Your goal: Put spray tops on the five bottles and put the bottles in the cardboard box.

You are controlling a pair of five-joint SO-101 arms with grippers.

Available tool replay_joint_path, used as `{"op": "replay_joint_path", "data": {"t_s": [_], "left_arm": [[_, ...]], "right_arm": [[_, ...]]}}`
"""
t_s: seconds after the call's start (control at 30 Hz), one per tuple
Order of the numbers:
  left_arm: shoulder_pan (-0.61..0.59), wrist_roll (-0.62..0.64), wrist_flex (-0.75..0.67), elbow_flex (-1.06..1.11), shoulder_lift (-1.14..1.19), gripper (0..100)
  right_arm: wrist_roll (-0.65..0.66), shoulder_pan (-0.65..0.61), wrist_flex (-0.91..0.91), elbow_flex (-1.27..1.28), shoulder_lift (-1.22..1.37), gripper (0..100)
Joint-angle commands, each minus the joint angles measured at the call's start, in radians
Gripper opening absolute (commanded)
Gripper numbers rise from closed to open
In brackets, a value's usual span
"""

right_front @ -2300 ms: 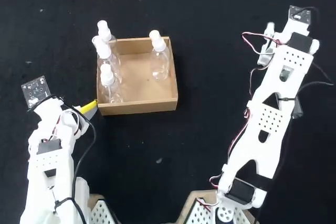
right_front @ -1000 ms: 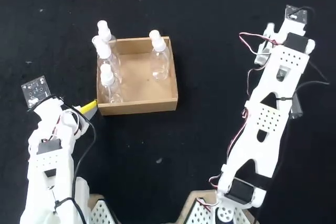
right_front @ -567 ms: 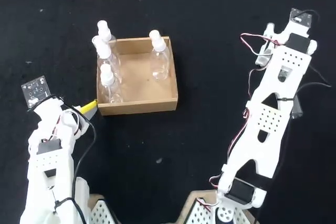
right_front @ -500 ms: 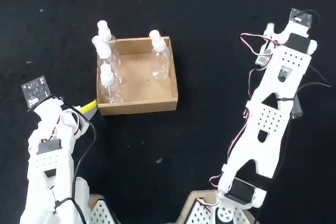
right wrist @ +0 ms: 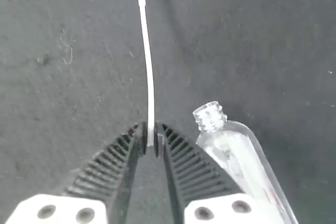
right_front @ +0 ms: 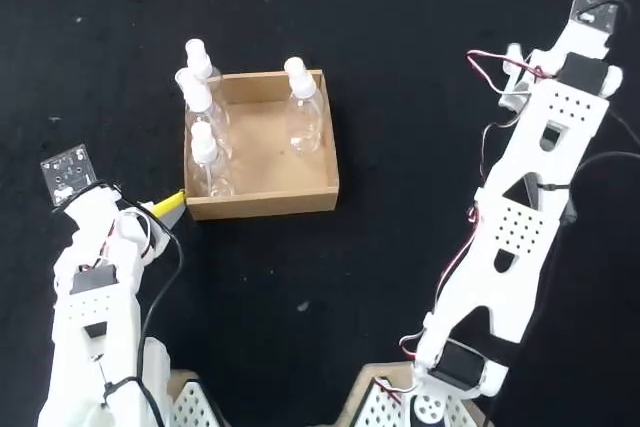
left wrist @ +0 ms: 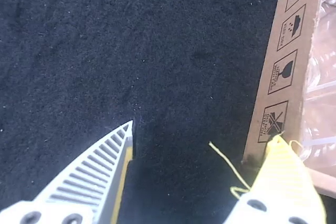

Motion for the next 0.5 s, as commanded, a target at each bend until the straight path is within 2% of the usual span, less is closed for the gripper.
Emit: {"op": "replay_joint_path", "data": {"t_s": [0.0, 0.47], "left_arm": [[0.010, -0.005, -0.008, -0.012, -0.025, 29], [0.008, -0.005, -0.008, -0.012, -0.025, 29]], "right_arm": [[-0.009, 0.020, 0.037, 0.059, -0.153, 1.0], [-0.003, 0.032, 0.029, 0.545, -0.607, 1.0]]}}
